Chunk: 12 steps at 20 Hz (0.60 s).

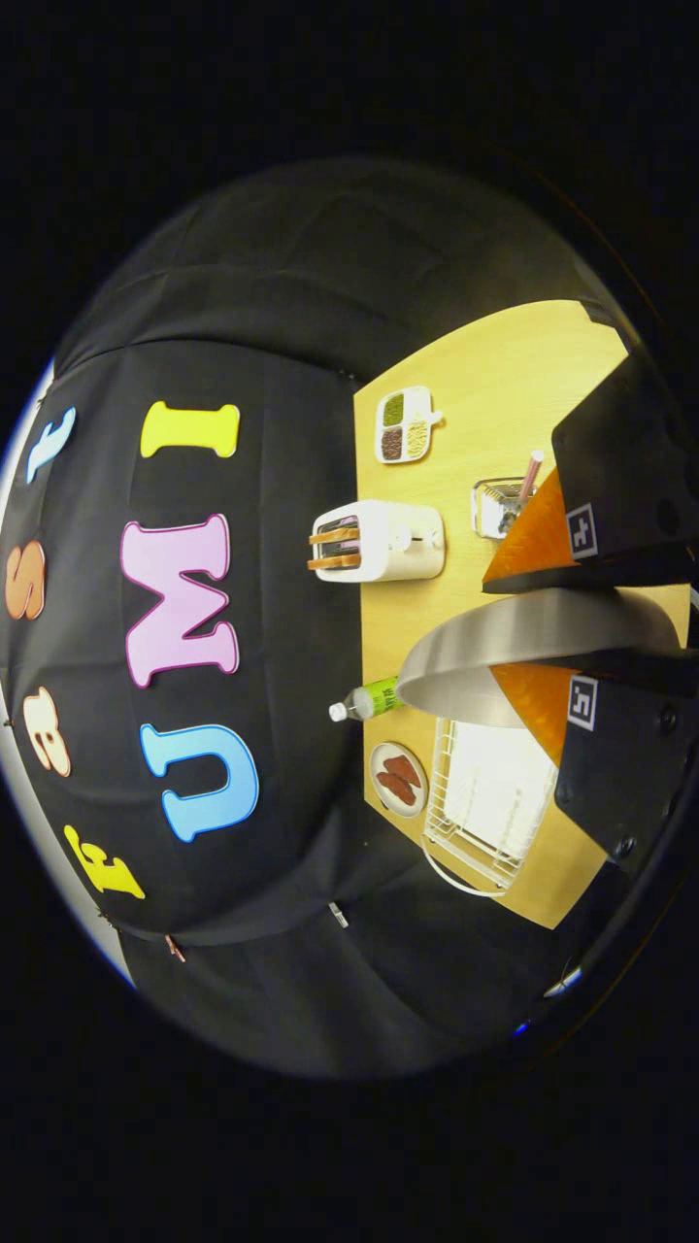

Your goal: Take the plate from the dish rack, then take the spoon from the basket and place it into the plate.

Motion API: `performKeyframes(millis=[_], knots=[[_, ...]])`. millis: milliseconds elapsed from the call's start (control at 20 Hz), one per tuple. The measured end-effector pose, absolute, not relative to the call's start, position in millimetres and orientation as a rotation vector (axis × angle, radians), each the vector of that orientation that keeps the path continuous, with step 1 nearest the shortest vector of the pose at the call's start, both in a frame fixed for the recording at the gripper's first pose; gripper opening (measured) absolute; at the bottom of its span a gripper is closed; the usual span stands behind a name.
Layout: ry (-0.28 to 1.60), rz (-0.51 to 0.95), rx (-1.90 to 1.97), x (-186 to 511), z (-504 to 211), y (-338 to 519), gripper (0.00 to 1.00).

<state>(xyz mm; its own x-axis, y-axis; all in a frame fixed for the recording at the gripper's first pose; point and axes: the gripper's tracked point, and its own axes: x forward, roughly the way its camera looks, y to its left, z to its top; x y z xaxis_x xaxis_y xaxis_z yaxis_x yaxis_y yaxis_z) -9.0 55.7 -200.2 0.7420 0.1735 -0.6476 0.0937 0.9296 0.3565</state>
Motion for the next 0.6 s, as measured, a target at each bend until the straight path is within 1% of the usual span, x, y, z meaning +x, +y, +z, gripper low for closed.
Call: performKeyframes(millis=[150, 350, 600], knots=[[0.81, 0.057, 0.456, -54.1, -241.3, 49.3, 0.28], [0.905, 0.066, 0.51, -97.5, -302.4, 50.8, 0.29], [1.009, 0.087, 0.627, -123.2, -367.9, 67.0, 0.28]])
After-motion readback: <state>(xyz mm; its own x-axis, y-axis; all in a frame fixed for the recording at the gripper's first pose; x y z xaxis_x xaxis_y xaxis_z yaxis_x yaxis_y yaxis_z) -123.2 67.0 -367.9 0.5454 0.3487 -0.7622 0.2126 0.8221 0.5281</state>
